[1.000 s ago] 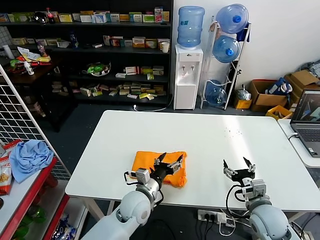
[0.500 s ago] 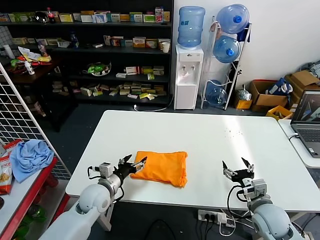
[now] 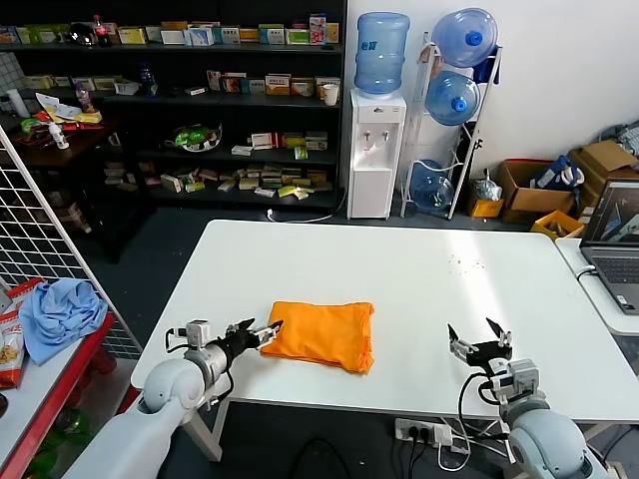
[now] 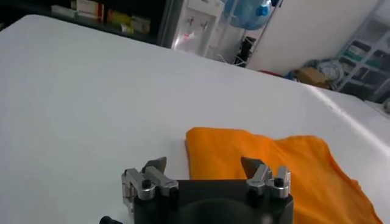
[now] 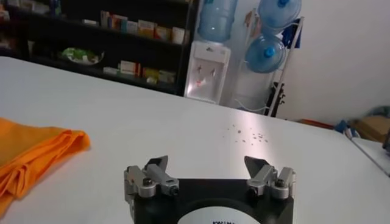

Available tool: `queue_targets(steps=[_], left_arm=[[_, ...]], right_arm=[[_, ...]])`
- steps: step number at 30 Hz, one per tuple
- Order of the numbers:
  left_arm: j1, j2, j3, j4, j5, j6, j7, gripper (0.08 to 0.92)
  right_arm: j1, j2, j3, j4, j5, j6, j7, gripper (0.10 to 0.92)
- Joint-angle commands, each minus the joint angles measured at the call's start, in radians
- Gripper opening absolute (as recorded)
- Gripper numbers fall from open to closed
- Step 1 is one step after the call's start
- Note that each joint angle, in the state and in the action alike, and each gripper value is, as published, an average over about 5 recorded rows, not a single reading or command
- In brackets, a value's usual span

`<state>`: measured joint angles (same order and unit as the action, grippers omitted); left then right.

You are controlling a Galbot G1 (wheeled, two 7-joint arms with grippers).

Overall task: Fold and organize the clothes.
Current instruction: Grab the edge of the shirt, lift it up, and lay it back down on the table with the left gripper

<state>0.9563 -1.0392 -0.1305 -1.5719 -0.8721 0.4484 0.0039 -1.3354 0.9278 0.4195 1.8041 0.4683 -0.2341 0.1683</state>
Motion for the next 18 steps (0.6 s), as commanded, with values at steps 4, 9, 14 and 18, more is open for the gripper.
queue_targets(steps=[4,9,14,18], left_arm=[[-0.029,-0.047,-0.001,0.095,0.016,0.029,0.045,0.823],[-0.030,-0.053,0.009,0.092,0.032,0.029,0.050,0.823],[-0.023,-0.049,0.013,0.073,0.036,0.025,0.054,0.793],[-0.017,-0.046,0.014,0.059,0.036,0.020,0.058,0.690]], right_arm=[[-0.005,-0.004,0.002,0.007,0.007,0.000,-0.003,0.823],[-0.004,-0.004,0.000,0.019,0.010,-0.005,0.000,0.823],[0.000,-0.001,-0.002,0.026,0.011,-0.007,0.002,0.823],[-0.001,0.000,-0.003,0.026,0.010,-0.007,0.004,0.823]])
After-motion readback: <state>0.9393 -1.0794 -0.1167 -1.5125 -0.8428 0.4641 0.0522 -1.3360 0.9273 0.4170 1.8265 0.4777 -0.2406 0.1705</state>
